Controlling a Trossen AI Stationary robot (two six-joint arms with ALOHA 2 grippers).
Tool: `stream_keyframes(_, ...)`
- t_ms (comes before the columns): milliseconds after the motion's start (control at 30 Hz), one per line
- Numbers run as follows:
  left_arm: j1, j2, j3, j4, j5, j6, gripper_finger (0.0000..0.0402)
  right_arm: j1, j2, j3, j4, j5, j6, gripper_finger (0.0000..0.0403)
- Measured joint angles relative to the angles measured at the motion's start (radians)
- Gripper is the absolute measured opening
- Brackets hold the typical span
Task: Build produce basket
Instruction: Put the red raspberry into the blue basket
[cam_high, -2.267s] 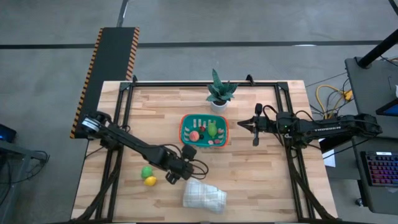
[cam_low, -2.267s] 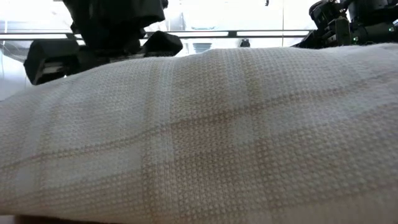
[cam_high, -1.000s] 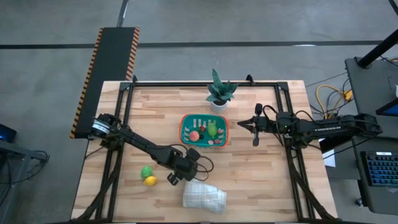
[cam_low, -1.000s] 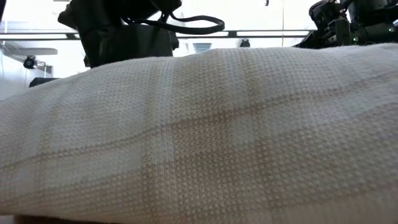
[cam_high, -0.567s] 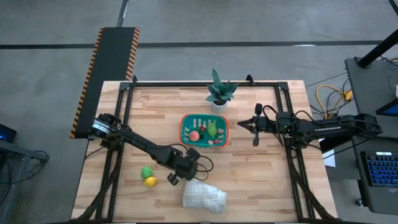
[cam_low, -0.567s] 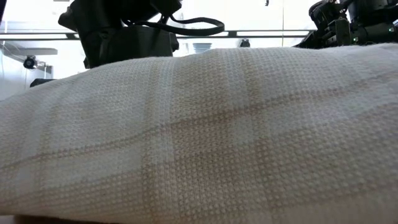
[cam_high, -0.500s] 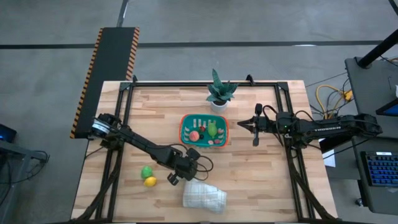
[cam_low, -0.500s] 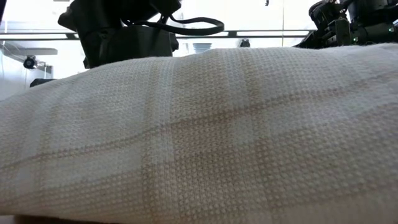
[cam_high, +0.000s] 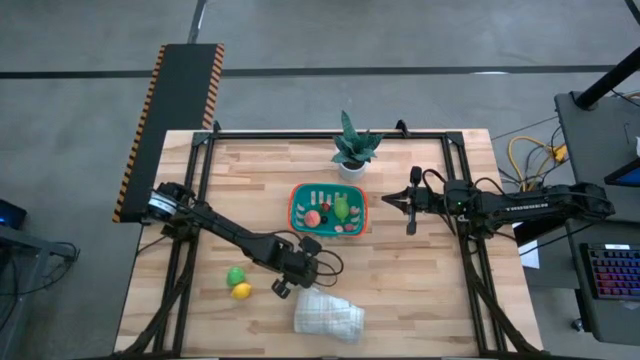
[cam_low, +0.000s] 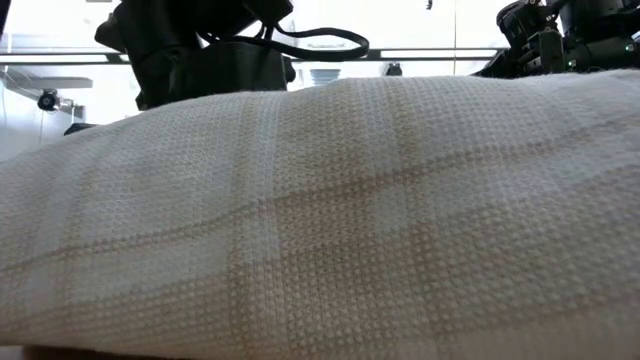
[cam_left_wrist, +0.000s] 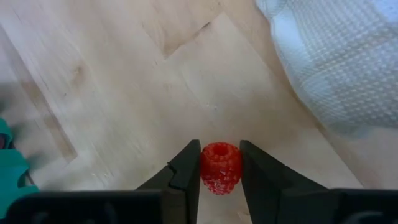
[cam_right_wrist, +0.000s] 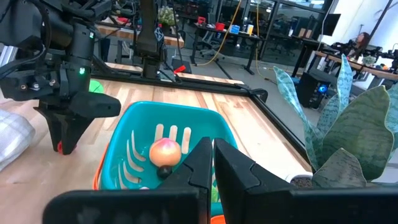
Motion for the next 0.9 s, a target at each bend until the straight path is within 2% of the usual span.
stream_keyframes(300,0.0,-0.021,0.002,-0.026,-0.014,-0.024,0.0072,0.0,0.0,0.0,0.0,0.0,0.0,0.0009)
stream_keyframes(400,0.0,-0.041,0.005,-0.086,-0.033,-0.062,0.0072,0.0,0.0,0.0,0.0,0.0,0.0,0.0009)
stream_keyframes(900,-0.002,-0.234,0.0,-0.12,-0.07,-0.224,0.0071,0.0,0.0,0.0,0.0,0.0,0.0,0.0009)
